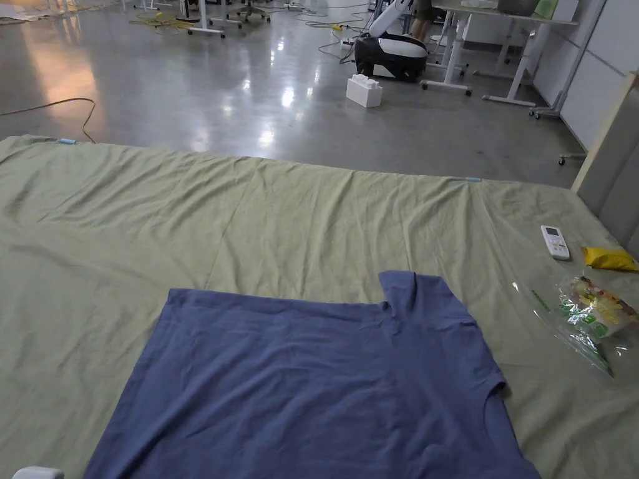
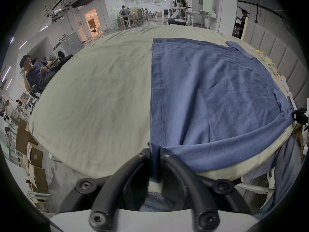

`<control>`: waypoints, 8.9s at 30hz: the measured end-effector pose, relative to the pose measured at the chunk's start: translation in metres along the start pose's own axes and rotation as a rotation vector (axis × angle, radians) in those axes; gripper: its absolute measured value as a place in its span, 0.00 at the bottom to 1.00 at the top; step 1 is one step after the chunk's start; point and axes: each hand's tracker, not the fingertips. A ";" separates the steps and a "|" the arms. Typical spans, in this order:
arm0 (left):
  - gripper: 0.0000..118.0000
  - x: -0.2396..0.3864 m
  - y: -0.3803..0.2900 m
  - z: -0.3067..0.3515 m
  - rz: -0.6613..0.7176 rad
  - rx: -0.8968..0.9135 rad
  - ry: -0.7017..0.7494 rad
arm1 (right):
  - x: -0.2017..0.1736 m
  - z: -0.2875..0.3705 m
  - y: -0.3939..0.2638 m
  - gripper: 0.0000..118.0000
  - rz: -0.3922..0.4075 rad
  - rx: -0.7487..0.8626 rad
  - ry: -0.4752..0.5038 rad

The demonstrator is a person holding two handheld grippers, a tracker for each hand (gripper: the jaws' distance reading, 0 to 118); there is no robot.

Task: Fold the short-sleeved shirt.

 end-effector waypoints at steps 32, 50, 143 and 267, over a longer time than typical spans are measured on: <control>0.01 0.084 0.127 0.119 0.107 0.855 0.065 | -0.073 0.078 0.150 0.00 -0.150 0.898 -0.054; 0.16 -0.013 0.015 0.074 0.121 0.157 -0.019 | -0.087 0.049 0.128 0.00 -0.095 0.765 0.008; 0.05 -0.003 0.183 -0.033 0.205 0.198 -0.057 | 0.028 -0.080 0.188 0.05 -0.163 0.127 0.082; 0.05 0.005 0.138 -0.010 0.111 0.167 -0.092 | 0.020 -0.066 0.158 0.07 -0.169 0.075 0.185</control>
